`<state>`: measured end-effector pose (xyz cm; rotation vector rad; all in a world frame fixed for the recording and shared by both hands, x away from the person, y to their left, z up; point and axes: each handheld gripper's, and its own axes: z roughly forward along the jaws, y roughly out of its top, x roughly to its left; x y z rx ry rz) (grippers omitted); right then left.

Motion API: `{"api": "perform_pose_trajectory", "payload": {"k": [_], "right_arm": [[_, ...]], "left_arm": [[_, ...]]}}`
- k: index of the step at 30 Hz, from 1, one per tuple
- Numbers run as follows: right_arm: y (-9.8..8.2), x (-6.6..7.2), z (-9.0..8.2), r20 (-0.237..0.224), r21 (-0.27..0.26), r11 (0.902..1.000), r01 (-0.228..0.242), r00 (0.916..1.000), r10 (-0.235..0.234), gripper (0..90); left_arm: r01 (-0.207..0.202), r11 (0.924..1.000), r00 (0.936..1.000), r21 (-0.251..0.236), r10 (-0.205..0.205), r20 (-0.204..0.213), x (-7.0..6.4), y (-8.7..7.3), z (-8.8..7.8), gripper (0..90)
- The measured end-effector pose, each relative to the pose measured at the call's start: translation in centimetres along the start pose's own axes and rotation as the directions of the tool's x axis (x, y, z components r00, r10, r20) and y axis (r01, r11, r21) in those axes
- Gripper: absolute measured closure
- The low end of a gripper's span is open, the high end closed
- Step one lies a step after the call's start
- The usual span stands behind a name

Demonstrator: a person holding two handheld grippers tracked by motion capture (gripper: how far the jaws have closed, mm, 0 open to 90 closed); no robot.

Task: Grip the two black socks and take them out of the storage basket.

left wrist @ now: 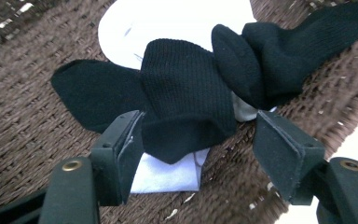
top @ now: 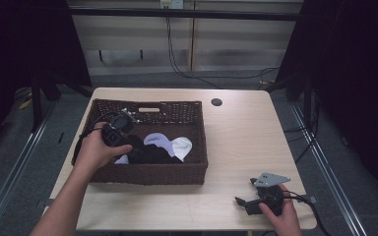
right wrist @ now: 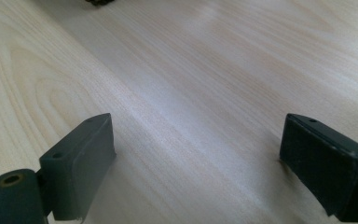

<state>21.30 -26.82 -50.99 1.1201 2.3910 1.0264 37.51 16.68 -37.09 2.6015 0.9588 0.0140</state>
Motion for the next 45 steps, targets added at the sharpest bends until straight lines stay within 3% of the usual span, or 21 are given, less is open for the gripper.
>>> {"api": "perform_pose_trajectory", "payload": {"k": [8,12,16,20,23,27,33,37,40,43,45], "right_arm": [[0.0,0.0,0.0,0.0,0.0,1.0,0.0,1.0,0.0,9.5],[0.0,0.0,0.0,0.0,0.0,1.0,0.0,1.0,0.0,9.5],[0.0,0.0,0.0,0.0,0.0,1.0,0.0,1.0,0.0,9.5],[0.0,0.0,0.0,0.0,0.0,1.0,0.0,1.0,0.0,9.5],[0.0,0.0,0.0,0.0,0.0,1.0,-0.001,1.0,0.001,9.5],[0.0,0.0,0.0,0.0,0.0,1.0,-0.001,1.0,0.001,9.5],[0.0,0.0,0.0,-0.001,0.001,1.0,-0.005,1.0,0.005,9.5],[0.0,0.0,0.0,-0.002,0.001,1.0,-0.004,1.0,0.005,9.5],[0.0,0.0,0.0,-0.002,0.001,1.0,-0.004,1.0,0.004,9.5],[0.0,0.0,0.0,-0.002,0.001,1.0,-0.004,1.0,0.004,9.5],[0.0,0.0,0.0,-0.002,0.001,1.0,-0.005,1.0,0.005,9.5]], "left_arm": [[0.021,0.9942,0.9997,0.106,-0.023,0.011,0.6,1.1,2.4,37.8],[0.02,0.9895,0.9989,0.143,-0.026,0.038,0.6,1.3,3.3,40.3],[-0.003,0.9782,0.9998,0.208,-0.002,0.021,0.6,1.5,4.0,52.3],[0.016,0.9664,0.9997,0.256,-0.021,0.016,0.9,1.3,4.5,71.4],[0.021,0.9643,0.9991,0.264,-0.03,0.031,1.2,1.2,4.3,83.7],[0.028,0.9693,0.9991,0.244,-0.035,0.025,1.4,1.4,2.9,89.8],[0.023,0.9695,0.9997,0.244,-0.022,-0.005,1.3,2.1,0.4,90.0],[0.023,0.9707,0.9997,0.239,-0.022,-0.006,1.3,2.3,0.0,89.6],[0.032,0.9772,0.9981,0.21,-0.02,-0.059,1.6,2.3,0.7,62.6],[0.05,0.9777,0.9986,0.204,-0.044,-0.03,1.9,2.0,2.0,47.0],[0.059,0.9782,0.9982,0.199,-0.06,0.001,2.0,2.0,2.7,42.9]]}}
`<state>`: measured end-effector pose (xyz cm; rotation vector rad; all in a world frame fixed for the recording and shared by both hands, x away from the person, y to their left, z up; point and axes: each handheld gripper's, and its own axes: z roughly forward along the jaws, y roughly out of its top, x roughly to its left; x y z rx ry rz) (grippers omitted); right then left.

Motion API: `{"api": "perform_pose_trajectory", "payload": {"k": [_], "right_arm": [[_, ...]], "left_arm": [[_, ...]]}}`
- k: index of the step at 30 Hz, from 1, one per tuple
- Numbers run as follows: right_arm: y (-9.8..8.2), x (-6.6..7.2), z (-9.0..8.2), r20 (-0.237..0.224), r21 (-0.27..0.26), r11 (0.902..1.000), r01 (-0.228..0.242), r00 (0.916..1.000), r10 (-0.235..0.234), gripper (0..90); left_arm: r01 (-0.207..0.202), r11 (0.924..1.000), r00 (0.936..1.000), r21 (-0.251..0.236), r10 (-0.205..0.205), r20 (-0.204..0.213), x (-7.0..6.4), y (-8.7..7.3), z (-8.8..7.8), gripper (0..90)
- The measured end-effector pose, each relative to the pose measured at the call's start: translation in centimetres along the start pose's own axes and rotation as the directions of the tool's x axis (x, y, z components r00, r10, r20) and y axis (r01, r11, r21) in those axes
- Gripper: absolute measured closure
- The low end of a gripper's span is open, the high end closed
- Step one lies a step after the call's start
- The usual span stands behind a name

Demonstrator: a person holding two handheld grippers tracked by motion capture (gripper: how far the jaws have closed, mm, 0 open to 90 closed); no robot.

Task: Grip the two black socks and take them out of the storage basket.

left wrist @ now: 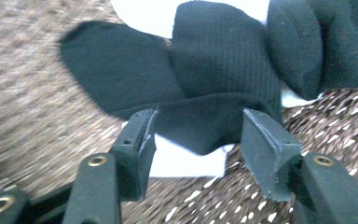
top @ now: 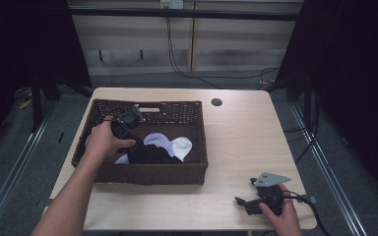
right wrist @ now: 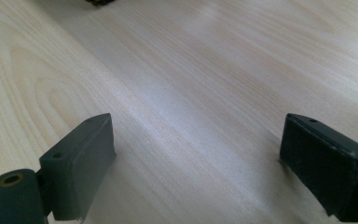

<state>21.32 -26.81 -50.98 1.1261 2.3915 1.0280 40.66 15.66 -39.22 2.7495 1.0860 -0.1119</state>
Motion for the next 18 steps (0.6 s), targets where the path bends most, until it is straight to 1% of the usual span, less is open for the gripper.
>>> {"api": "perform_pose_trajectory", "payload": {"k": [2,3,4,5,6,7,8,9,10,11,12,14,15,16,17,18], "right_arm": [[0.0,0.0,0.0,0.0,-0.001,1.0,0.001,1.0,-0.001,9.5],[0.0,0.0,0.0,-0.001,-0.002,1.0,0.001,1.0,-0.001,9.5],[0.0,0.0,0.0,-0.001,-0.002,1.0,0.002,1.0,-0.002,9.5],[0.0,-0.1,0.0,-0.002,-0.001,1.0,0.004,1.0,-0.004,9.5],[0.0,-0.1,0.0,-0.002,-0.001,1.0,0.004,1.0,-0.004,9.5],[0.0,0.0,0.0,-0.001,-0.001,1.0,0.001,1.0,-0.001,9.5],[0.0,0.0,0.0,-0.001,-0.002,1.0,0.002,1.0,-0.002,9.5],[0.0,-0.1,0.0,-0.002,-0.001,1.0,0.004,1.0,-0.004,9.5],[0.0,-0.1,0.0,-0.002,-0.001,1.0,0.004,1.0,-0.004,9.5],[0.0,-0.1,0.0,-0.001,-0.001,1.0,0.004,1.0,-0.004,9.5],[0.0,-0.1,0.0,-0.002,-0.001,1.0,0.004,1.0,-0.004,9.5],[0.0,-0.1,0.0,-0.002,-0.001,1.0,0.004,1.0,-0.004,9.5],[0.0,-0.1,0.0,-0.002,-0.001,1.0,0.004,1.0,-0.004,9.5],[0.0,-0.1,0.0,-0.002,-0.001,1.0,0.004,1.0,-0.004,9.5],[0.0,-0.1,0.0,-0.002,-0.001,1.0,0.004,1.0,-0.004,9.5],[0.0,-0.1,0.0,-0.002,-0.001,1.0,0.005,1.0,-0.005,9.5]], "left_arm": [[-0.002,1.0,0.9999,0.006,0.002,0.012,-0.1,0.3,0.6,34.2],[-0.002,0.9999,0.9999,0.012,0.002,0.016,-0.1,0.4,0.9,32.9],[-0.007,0.9998,1.0,0.016,0.007,0.007,-0.1,0.6,1.2,31.3],[-0.001,0.9998,1.0,0.021,0.001,-0.007,-0.1,0.7,1.5,30.4],[-0.005,0.9994,0.9998,0.033,0.006,-0.017,0.0,0.8,1.8,30.7],[-0.005,0.9989,0.9998,0.046,0.006,-0.018,0.1,0.9,2.2,31.5],[0.0,0.9986,0.9998,0.053,0.001,-0.017,0.1,0.9,2.6,33.4],[-0.004,0.9979,1.0,0.065,0.005,-0.008,0.2,0.9,3.0,36.0],[-0.004,0.9972,1.0,0.075,0.004,-0.001,0.2,1.0,3.3,40.1],[-0.01,0.9961,1.0,0.088,0.01,0.001,0.2,0.9,3.6,47.5],[-0.018,0.9943,0.9998,0.105,0.017,0.004,0.2,0.9,3.9,56.5],[-0.02,0.99,0.9997,0.139,0.018,0.016,0.2,0.9,4.4,72.5],[-0.016,0.9877,0.9998,0.155,0.014,0.014,0.2,0.8,4.4,81.8],[-0.013,0.9863,0.9999,0.164,0.013,0.003,0.3,0.8,4.4,86.0],[-0.007,0.9861,1.0,0.166,0.007,0.004,0.4,0.7,4.3,90.0],[-0.002,0.9862,1.0,0.165,0.001,0.003,0.5,0.6,4.1,90.0]]}}
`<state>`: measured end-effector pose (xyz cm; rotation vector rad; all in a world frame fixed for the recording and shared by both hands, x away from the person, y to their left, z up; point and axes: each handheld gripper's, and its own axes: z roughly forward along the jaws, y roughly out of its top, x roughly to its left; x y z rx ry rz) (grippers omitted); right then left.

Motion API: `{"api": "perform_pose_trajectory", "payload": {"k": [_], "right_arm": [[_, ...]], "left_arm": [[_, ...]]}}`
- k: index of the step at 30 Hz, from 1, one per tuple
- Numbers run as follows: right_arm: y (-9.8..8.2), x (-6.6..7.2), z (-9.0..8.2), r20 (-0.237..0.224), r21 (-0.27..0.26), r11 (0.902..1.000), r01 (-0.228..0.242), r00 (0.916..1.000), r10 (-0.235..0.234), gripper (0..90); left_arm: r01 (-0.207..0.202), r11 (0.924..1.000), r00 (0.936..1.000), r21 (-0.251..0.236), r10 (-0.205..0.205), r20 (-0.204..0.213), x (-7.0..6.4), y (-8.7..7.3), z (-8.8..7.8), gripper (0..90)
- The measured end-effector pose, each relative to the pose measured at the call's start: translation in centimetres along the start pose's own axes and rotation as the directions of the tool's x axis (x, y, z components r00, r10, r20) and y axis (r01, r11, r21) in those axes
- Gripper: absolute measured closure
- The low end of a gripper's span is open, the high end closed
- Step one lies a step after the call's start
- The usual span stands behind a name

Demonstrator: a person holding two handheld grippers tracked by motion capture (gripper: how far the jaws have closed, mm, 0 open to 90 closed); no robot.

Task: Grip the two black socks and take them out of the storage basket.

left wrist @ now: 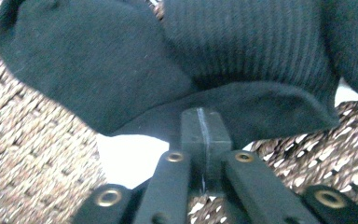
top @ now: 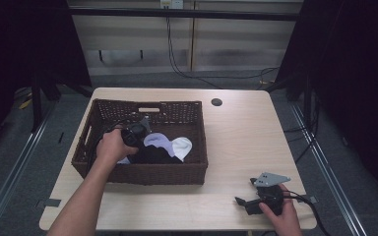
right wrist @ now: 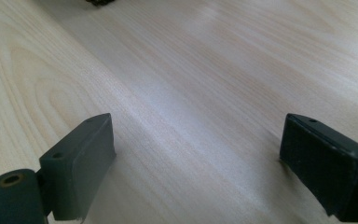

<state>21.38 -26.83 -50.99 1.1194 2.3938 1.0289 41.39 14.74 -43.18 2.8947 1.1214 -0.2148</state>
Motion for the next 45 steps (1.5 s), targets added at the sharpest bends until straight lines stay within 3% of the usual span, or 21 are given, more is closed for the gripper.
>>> {"api": "perform_pose_trajectory", "payload": {"k": [5,8,10,11,13,15,17,21,25,27,29,33,36,39,41,45], "right_arm": [[0.0,0.0,0.0,0.0,0.001,1.0,0.001,1.0,-0.001,9.5],[0.0,0.0,0.0,-0.001,0.0,1.0,-0.001,1.0,0.001,9.5],[0.0,0.0,0.0,-0.001,0.0,1.0,-0.002,1.0,0.002,9.5],[0.0,0.0,0.0,-0.001,0.0,1.0,-0.001,1.0,0.001,9.5],[0.0,0.0,0.0,-0.001,0.0,1.0,0.001,1.0,-0.001,9.5],[0.0,0.0,0.0,-0.002,0.001,1.0,0.001,1.0,-0.001,9.5],[0.0,0.0,0.0,0.001,0.002,1.0,0.001,1.0,-0.001,9.5],[0.0,0.0,0.0,0.001,0.002,1.0,0.003,1.0,-0.003,9.5],[0.0,0.0,0.0,0.001,0.003,1.0,0.002,1.0,-0.002,9.5],[0.0,0.0,0.0,0.001,0.0,1.0,0.001,1.0,-0.001,9.5],[0.1,0.0,0.0,0.001,0.001,1.0,0.001,1.0,-0.001,9.5],[0.1,-0.1,0.0,0.001,0.001,1.0,0.001,1.0,-0.001,9.5],[0.1,-0.1,0.0,0.0,0.001,1.0,0.001,1.0,-0.001,9.5],[0.1,-0.1,0.0,0.0,0.001,1.0,0.001,1.0,-0.001,9.5],[0.1,-0.1,0.0,0.0,0.0,1.0,0.002,1.0,-0.002,9.5],[0.1,-0.1,0.0,0.0,0.0,1.0,0.002,1.0,-0.002,9.5]], "left_arm": [[0.011,0.9997,0.9998,-0.023,-0.011,0.015,0.5,-0.8,-1.6,90.0],[0.021,0.9993,0.9998,-0.031,-0.021,-0.001,0.7,-1.2,-2.2,90.0],[0.033,0.9971,0.9994,-0.068,-0.034,-0.005,0.9,-1.3,-2.4,90.0],[0.039,0.9947,0.9991,-0.096,-0.04,-0.013,1.0,-1.3,-2.5,86.3],[0.056,0.9877,0.998,-0.146,-0.06,-0.022,1.0,-1.3,-2.5,61.4],[0.036,0.9815,0.9992,-0.188,-0.038,-0.007,0.8,-1.2,-2.6,46.6],[0.021,0.9791,0.9992,-0.202,-0.014,0.037,0.4,-0.9,-2.5,39.7],[-0.024,0.9814,0.997,-0.19,0.037,0.067,-0.9,0.2,-2.4,36.0],[-0.061,0.9761,0.9923,-0.208,0.082,0.093,-2.1,1.5,-2.6,33.6],[-0.062,0.9753,0.9903,-0.212,0.087,0.109,-2.7,2.2,-2.5,30.3],[-0.064,0.9767,0.993,-0.205,0.083,0.085,-3.1,2.8,-2.2,30.0],[-0.079,0.984,0.9917,-0.16,0.094,0.088,-3.6,3.8,-0.8,36.8],[-0.093,0.989,0.9932,-0.115,0.1,0.059,-3.8,4.1,-0.1,51.7],[-0.119,0.9891,0.9891,-0.086,0.126,0.076,-3.9,4.0,0.0,76.4],[-0.125,0.989,0.9886,-0.08,0.131,0.075,-4.1,3.9,-0.3,81.9],[-0.114,0.9905,0.9907,-0.076,0.12,0.066,-4.1,3.6,-1.5,83.8]]}}
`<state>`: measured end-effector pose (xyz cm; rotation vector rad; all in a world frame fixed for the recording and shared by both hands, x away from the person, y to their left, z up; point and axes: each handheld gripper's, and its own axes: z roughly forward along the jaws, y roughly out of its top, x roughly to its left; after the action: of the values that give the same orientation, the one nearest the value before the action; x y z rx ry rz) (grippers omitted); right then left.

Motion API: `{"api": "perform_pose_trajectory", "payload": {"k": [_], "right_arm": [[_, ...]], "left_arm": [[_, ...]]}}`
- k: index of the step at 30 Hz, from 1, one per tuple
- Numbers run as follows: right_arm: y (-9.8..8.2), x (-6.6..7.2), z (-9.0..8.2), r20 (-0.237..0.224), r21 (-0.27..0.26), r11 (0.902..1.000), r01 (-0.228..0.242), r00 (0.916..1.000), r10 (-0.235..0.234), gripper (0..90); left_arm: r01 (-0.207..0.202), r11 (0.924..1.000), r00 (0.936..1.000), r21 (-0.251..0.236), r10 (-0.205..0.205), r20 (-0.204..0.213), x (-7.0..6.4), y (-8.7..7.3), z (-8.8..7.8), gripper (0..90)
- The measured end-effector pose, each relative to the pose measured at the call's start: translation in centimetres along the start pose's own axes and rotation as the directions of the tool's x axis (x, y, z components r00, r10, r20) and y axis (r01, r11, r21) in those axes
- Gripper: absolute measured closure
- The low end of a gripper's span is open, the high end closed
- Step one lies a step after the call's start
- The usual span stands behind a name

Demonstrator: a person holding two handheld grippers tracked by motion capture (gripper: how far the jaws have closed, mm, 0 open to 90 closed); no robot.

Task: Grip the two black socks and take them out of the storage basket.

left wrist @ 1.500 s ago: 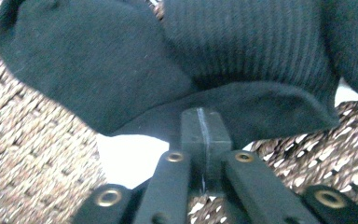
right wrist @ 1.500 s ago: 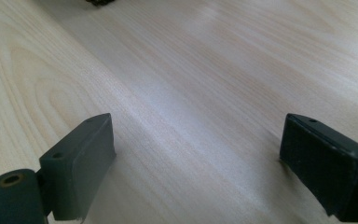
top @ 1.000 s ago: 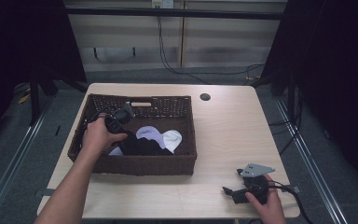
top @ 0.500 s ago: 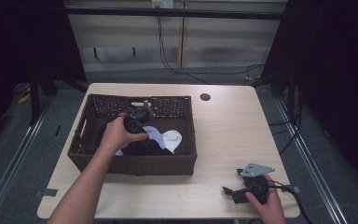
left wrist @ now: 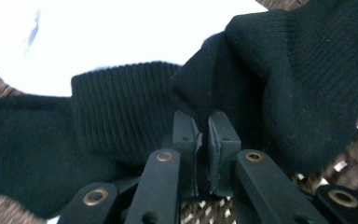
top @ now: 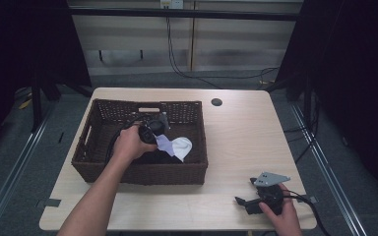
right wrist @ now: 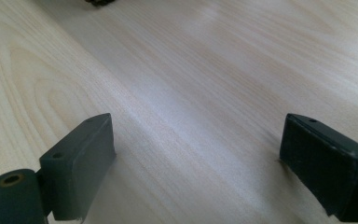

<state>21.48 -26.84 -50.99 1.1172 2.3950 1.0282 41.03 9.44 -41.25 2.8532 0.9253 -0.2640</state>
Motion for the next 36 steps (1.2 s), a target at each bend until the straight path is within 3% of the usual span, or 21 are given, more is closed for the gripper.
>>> {"api": "perform_pose_trajectory", "payload": {"k": [8,17,24,31,36], "right_arm": [[0.0,-0.1,0.1,-0.003,-0.003,1.0,0.002,1.0,-0.002,9.5],[0.0,-0.1,0.1,-0.003,-0.003,1.0,0.002,1.0,-0.002,9.5],[0.0,-0.1,0.0,-0.003,-0.001,1.0,0.002,1.0,-0.002,9.5],[0.0,-0.1,0.0,-0.003,-0.001,1.0,0.002,1.0,-0.002,9.5],[0.0,-0.1,0.0,-0.003,-0.001,1.0,0.002,1.0,-0.002,9.5]], "left_arm": [[0.028,0.9988,0.999,-0.041,-0.029,-0.034,-0.2,-0.6,-4.4,84.1],[0.008,0.9993,0.9988,-0.036,-0.01,-0.047,-1.3,-1.1,-8.8,84.1],[0.008,0.9993,0.9963,-0.037,-0.011,-0.085,-1.7,-1.2,-11.8,84.1],[0.0,0.9993,0.9935,-0.038,-0.004,-0.114,-2.1,-1.0,-13.3,84.0],[0.016,0.999,0.9907,-0.041,-0.022,-0.134,-1.4,-1.5,-14.1,84.1]]}}
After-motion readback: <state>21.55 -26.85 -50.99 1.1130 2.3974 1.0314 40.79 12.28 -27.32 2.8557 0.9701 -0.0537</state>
